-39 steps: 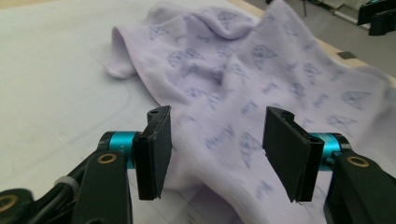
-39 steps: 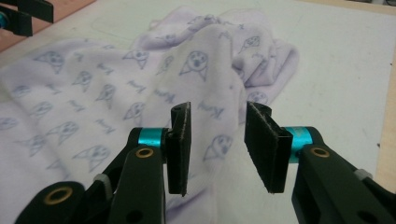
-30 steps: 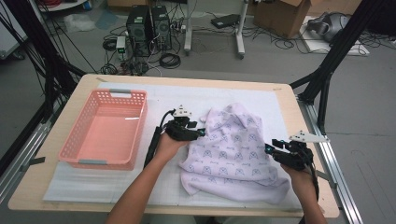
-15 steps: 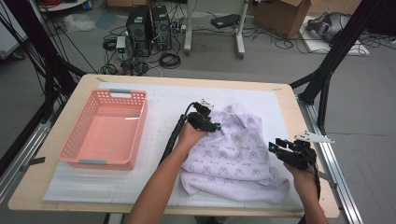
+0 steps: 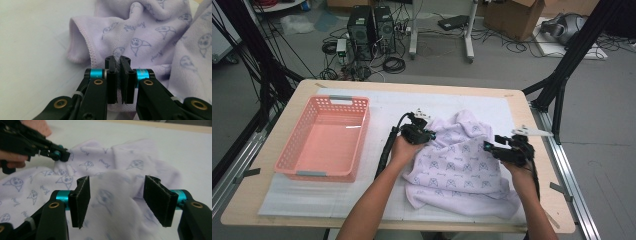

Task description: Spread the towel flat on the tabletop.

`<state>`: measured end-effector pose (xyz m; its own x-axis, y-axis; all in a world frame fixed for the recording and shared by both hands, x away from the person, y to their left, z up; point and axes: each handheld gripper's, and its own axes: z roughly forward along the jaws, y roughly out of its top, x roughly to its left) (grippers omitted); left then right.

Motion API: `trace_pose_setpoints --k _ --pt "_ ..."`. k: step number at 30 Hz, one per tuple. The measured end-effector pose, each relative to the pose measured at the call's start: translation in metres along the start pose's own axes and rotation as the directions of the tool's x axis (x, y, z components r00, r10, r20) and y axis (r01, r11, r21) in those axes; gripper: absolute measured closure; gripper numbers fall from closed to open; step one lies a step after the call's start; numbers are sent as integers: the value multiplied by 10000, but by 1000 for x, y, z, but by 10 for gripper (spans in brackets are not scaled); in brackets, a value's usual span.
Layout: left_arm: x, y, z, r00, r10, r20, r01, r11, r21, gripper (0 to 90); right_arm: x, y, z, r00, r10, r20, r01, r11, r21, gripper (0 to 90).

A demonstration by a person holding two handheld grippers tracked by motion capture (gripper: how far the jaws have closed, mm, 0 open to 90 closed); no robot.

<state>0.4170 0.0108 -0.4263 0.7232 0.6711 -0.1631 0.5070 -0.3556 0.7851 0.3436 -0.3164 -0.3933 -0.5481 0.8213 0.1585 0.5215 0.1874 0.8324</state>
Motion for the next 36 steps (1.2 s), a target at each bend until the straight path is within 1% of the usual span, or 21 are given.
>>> trace_pose_setpoints --k 1,3,5,6,7,8,10,13,15,17,18,20,22,25,27,28,29,30,31,33,36 --pt "1 -2 -4 10000 -46 -24 46 10000 -2 848 4 5 10 9995 -306 -29 307 9992 270 398" --pt "3 -7 -9 9999 -149 -41 149 9999 -12 848 10 9 29 9974 -702 141 682 9914 1113 456" --pt "4 -12 -15 9997 -228 -79 227 9997 -124 848 11 7 42 9970 -760 160 723 9831 1683 572" --pt "5 -15 -18 9997 -245 -50 244 9996 -151 848 11 5 46 9967 -809 113 770 9767 2002 659" --pt "5 -18 -21 9997 -255 -46 254 9994 -226 848 11 2 48 9961 -880 -78 875 9705 2245 727" --pt "4 -21 -23 9996 -271 8 271 9992 -278 848 12 0 48 9957 -901 -194 921 9670 2374 765" --pt "3 -27 -28 9998 -200 -18 199 9994 -278 848 13 -4 43 9945 -986 -353 1043 9645 2424 793" --pt "1 -36 -37 9998 -174 -18 173 9996 -209 849 13 -11 30 9941 -803 -729 958 9654 2427 801" --pt "0 -42 -45 9999 -140 -41 138 9990 -416 850 13 -17 18 9933 -591 -990 820 9657 2465 802" --pt "-2 -49 -51 9999 -158 -33 156 9994 -306 850 14 -25 7 9904 -553 -1270 861 9641 2513 803" --pt "-3 -53 -55 9998 -188 -19 188 9994 -291 850 16 -29 2 9889 -444 -1416 811 9608 2651 804" --pt "-6 -61 -61 9998 -182 81 184 9995 -273 850 18 -38 -8 9862 -514 -1572 943 9556 2792 806" --pt "-9 -67 -65 9998 -27 185 29 10000 -83 849 20 -46 -18 9836 -341 -1770 834 9567 2789 806" --pt "-13 -73 -69 9995 -13 314 17 9999 -138 845 24 -53 -29 9791 -228 -2019 815 9543 2875 804" --pt "-14 -72 -70 9994 -41 355 51 9996 -280 808 27 -53 -32 9731 -246 -2291 950 9487 3015 783" --pt "-13 -70 -71 9994 -162 295 175 9988 -447 744 28 -51 -33 9715 -308 -2349 1025 9485 2996 739" --pt "-11 -68 -71 9991 -338 258 353 9975 -605 670 28 -48 -34 9705 -336 -2388 1027 9535 2832 678" --pt "-9 -65 -71 9989 -423 186 435 9964 -729 630 26 -43 -35 9707 -332 -2380 958 9618 2566 648" --pt "-7 -62 -70 9988 -477 61 481 9951 -864 589 24 -37 -36 9731 -367 -2276 882 9714 2204 613" --pt "-2 -54 -70 9983 -579 6 576 9916 -1160 538 15 -23 -37 9811 -391 -1897 665 9878 1405 594" --pt "9 -44 -64 9971 -671 -353 614 9878 -1429 511 -3 -6 -28 9929 -404 -1121 486 9963 716 592"
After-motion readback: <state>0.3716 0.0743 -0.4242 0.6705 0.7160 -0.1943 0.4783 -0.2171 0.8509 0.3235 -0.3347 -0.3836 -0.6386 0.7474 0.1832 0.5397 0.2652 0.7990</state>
